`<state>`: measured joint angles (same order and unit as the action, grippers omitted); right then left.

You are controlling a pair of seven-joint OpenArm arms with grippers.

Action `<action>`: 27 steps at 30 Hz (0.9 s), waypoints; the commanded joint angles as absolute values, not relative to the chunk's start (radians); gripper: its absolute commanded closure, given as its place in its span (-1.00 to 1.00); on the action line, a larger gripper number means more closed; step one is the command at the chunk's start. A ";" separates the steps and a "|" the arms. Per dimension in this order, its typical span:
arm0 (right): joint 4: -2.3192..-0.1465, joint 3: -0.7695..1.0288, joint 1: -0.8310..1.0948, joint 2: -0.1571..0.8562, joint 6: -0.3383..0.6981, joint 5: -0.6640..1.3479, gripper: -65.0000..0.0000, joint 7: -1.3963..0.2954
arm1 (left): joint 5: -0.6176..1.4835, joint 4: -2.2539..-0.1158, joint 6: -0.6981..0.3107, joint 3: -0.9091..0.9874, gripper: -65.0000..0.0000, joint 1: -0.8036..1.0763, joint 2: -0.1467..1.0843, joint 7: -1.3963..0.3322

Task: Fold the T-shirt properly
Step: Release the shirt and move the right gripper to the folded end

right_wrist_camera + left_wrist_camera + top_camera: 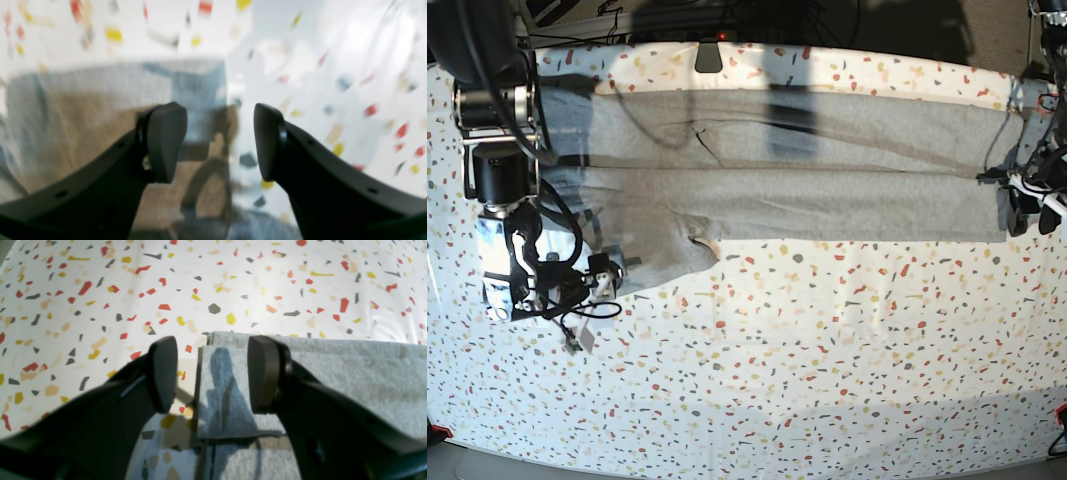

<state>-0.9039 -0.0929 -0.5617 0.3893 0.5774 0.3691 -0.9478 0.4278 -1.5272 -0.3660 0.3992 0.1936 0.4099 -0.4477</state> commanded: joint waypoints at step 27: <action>-0.920 -0.092 -0.573 0.357 0.583 0.315 0.69 -0.920 | 0.438 -1.547 -0.366 0.407 -0.02 0.183 0.430 -0.419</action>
<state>-0.9039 -0.0971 -0.5426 0.3485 0.5774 0.3122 -0.9222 0.4278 -1.5272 -0.3660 0.3992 0.1936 0.4099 -0.4477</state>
